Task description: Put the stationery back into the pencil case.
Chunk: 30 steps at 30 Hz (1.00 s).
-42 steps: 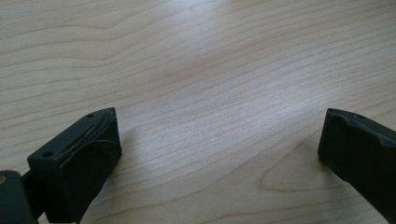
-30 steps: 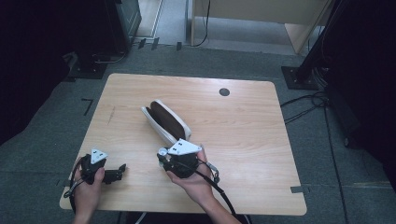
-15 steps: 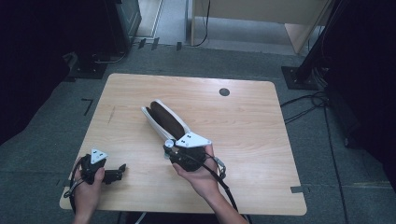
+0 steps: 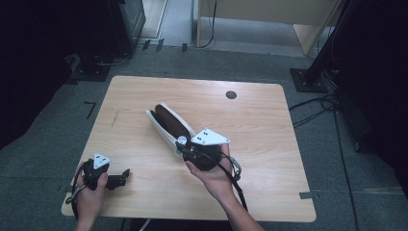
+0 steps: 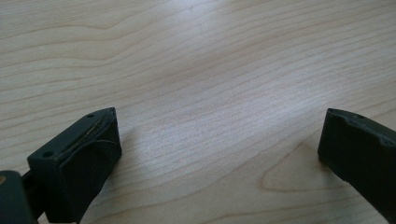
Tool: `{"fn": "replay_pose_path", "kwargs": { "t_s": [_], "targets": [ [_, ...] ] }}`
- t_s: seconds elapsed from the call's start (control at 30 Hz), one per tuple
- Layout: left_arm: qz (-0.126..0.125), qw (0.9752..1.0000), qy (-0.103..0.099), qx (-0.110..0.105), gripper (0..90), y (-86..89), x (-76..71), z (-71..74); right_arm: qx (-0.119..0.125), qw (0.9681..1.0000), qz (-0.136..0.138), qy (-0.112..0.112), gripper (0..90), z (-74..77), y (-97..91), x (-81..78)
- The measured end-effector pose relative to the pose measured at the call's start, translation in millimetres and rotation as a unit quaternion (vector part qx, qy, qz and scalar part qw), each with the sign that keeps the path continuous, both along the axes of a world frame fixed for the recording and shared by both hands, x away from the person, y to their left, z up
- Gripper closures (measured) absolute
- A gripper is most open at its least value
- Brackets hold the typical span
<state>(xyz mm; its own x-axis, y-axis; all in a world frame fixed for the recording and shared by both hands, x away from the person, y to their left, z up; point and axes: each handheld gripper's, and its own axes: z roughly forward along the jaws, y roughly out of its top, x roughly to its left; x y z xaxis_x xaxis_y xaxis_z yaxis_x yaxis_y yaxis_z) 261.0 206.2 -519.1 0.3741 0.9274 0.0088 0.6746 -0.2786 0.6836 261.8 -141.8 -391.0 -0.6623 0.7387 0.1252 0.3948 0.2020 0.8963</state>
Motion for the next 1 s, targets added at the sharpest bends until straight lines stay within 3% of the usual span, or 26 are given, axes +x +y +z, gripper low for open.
{"fn": "replay_pose_path", "kwargs": {
  "t_s": [0.4, 1.0],
  "targets": [
    [-0.001, 1.0, 0.001, 0.001, 0.0, 0.1, 0.0, 0.1, -0.009, 0.9997, -0.023, -0.006, 66.6, 5.1, -13.7, 4.8],
    [-0.001, 1.0, 0.0, 0.001, 0.0, 0.1, 0.0, 0.0, -0.031, 0.9986, -0.039, -0.017, 66.6, 7.8, -4.2, 32.0]
  ]
}}
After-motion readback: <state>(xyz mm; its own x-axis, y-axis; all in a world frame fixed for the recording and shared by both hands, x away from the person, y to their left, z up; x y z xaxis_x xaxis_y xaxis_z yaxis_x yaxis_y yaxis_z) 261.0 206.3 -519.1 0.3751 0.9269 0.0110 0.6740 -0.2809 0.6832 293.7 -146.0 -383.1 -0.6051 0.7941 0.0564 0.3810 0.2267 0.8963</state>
